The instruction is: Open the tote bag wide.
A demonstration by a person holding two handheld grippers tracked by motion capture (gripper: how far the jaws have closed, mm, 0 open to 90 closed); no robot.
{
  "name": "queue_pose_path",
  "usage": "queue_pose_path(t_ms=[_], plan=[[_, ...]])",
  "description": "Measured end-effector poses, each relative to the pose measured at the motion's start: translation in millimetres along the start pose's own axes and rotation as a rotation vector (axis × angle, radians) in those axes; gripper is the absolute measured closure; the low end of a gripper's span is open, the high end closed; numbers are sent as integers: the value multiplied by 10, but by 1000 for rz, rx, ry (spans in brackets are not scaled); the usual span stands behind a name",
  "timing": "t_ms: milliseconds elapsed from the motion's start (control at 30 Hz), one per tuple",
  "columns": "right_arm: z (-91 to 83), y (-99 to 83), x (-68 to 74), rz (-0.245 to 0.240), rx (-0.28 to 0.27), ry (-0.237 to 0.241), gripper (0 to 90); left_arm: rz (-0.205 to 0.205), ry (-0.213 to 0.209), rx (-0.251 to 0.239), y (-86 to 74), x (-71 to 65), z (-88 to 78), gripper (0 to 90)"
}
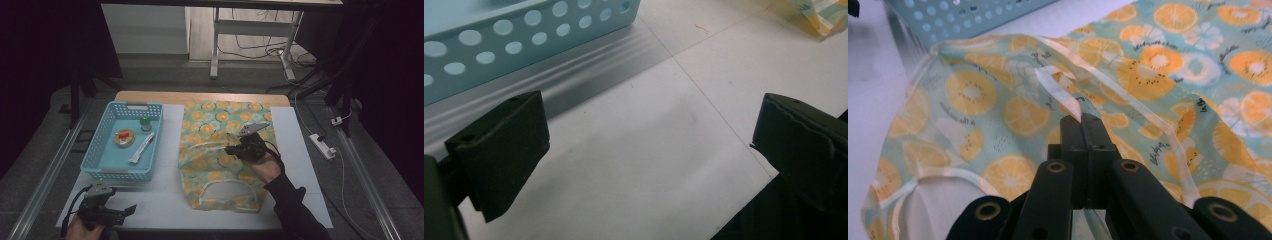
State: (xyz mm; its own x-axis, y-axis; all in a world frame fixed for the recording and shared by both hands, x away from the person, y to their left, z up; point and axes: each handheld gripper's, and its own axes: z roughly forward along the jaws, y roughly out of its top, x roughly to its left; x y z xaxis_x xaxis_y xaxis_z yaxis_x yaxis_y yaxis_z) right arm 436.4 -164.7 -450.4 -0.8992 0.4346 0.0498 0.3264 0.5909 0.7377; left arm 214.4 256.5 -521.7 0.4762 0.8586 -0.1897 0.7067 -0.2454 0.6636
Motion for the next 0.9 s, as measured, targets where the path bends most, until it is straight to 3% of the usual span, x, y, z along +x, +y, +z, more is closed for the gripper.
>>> queue_pose_path(t_ms=[533,900], plan=[[-120,395,18,-2,-63,-8,900,-2,-10,-4,-3,8,-8,15],[-143,561,-4,0,-86,-8,900,0,-7,-3,-3,6,-7,14]])
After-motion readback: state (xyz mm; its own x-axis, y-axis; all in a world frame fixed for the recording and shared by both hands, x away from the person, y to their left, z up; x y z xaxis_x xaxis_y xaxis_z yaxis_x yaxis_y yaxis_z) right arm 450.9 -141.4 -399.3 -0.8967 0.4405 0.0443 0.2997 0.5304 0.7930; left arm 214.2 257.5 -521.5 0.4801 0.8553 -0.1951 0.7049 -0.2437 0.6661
